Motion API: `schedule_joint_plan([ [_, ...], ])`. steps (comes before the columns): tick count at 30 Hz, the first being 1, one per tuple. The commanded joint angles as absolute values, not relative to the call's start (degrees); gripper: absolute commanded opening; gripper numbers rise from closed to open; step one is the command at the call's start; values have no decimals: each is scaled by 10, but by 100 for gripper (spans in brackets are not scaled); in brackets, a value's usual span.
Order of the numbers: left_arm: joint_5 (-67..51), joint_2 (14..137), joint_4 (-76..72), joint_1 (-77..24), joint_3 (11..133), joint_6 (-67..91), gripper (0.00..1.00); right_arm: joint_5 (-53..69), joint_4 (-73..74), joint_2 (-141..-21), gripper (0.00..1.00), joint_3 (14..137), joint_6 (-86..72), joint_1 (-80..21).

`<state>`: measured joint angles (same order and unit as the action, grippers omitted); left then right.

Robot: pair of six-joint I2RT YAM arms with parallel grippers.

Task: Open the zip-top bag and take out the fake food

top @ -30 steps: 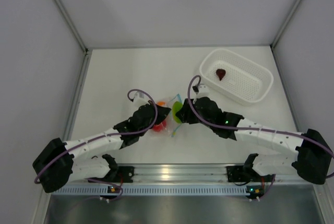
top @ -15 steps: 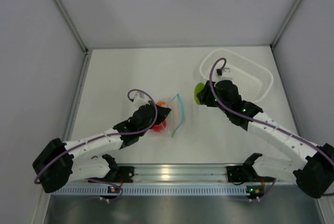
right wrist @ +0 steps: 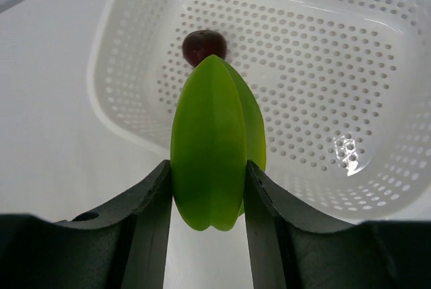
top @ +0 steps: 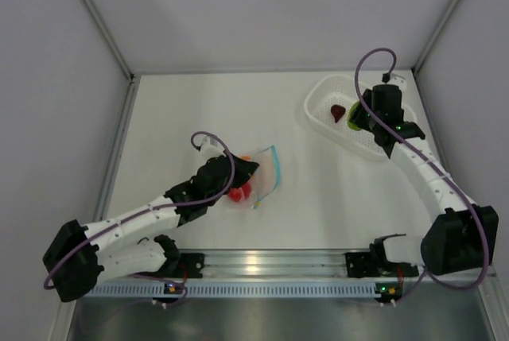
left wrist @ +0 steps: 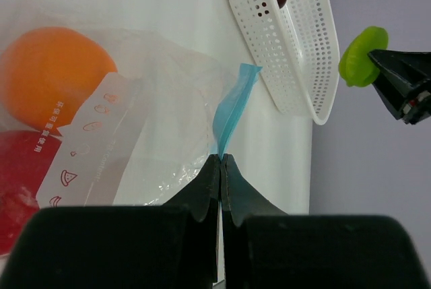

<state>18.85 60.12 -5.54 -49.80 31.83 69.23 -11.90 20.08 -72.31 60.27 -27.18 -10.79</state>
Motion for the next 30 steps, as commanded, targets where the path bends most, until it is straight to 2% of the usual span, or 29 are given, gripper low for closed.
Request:
schedule_joint_plan([
  [1,183,572,-34,-497,350,670,0,-116,219,-759,22,649,-249,-67],
  [7,174,557,-12,-498,362,650,0,-93,230,-830,23,677,-238,-6],
  [13,160,552,-2,-498,373,628,0,-106,231,-905,31,698,-230,20],
  [16,156,558,16,-498,389,616,0,-114,227,-925,41,700,-230,23],
  [17,155,559,17,-498,394,611,0,-115,225,-927,47,701,-230,23],
  [21,155,566,17,-498,406,600,0,-119,228,-922,63,705,-224,23],
  [23,155,573,18,-498,412,598,0,-117,232,-909,78,704,-221,23],
  [24,152,577,19,-498,415,596,0,-115,232,-904,82,701,-221,23],
  [27,148,585,20,-498,423,593,0,-86,239,-878,80,698,-220,23],
  [30,149,589,20,-498,431,594,0,-46,224,-828,73,672,-232,17],
])
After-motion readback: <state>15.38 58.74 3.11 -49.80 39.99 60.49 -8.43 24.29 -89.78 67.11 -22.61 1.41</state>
